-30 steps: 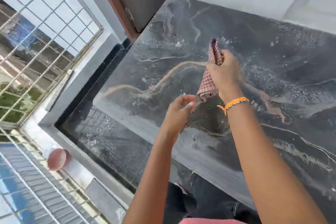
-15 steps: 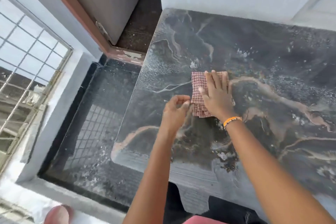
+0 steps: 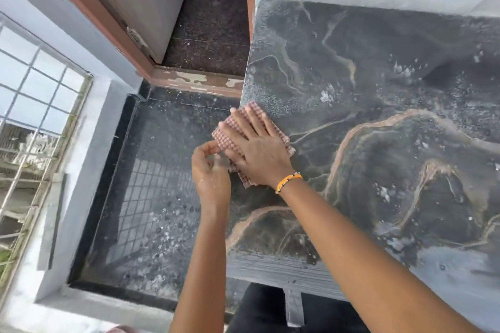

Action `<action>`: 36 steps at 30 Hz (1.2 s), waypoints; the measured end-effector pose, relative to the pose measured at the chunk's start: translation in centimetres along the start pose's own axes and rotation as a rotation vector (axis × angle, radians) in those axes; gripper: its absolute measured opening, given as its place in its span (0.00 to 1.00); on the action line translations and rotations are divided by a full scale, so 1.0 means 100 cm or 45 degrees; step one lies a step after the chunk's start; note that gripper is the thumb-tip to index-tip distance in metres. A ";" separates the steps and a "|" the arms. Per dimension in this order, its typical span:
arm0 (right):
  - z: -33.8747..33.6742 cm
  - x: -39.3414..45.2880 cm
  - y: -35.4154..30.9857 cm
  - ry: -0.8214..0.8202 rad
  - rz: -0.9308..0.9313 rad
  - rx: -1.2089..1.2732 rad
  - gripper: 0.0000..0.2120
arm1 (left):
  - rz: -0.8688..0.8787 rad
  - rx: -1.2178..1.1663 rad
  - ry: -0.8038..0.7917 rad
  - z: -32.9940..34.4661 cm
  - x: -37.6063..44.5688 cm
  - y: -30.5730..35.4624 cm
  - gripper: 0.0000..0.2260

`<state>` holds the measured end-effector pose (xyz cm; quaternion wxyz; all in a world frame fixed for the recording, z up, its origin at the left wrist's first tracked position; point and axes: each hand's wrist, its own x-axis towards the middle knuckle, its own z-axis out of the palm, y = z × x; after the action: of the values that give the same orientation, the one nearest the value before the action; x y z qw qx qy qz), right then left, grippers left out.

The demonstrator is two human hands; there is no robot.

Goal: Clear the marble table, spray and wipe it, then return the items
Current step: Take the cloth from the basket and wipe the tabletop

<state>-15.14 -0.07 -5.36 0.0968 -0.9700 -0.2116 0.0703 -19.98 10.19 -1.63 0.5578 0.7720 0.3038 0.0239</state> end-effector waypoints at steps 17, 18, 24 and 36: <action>-0.021 -0.049 0.109 0.228 0.961 0.081 0.31 | 0.320 0.477 -0.283 0.056 0.009 0.011 0.30; -0.018 -0.044 0.093 0.167 0.804 0.046 0.30 | 0.297 0.447 -0.284 0.055 0.011 0.011 0.32; -0.019 0.052 0.061 0.015 0.092 -0.005 0.27 | 0.327 0.569 -0.268 0.058 0.014 0.013 0.33; -0.049 0.090 0.208 0.249 0.680 0.097 0.27 | 0.422 1.327 -0.601 0.093 0.038 0.054 0.42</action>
<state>2.04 -15.56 -5.94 0.1312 -0.9892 0.0643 0.0075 -10.95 3.15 -1.58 0.1468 0.9656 0.0186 -0.2139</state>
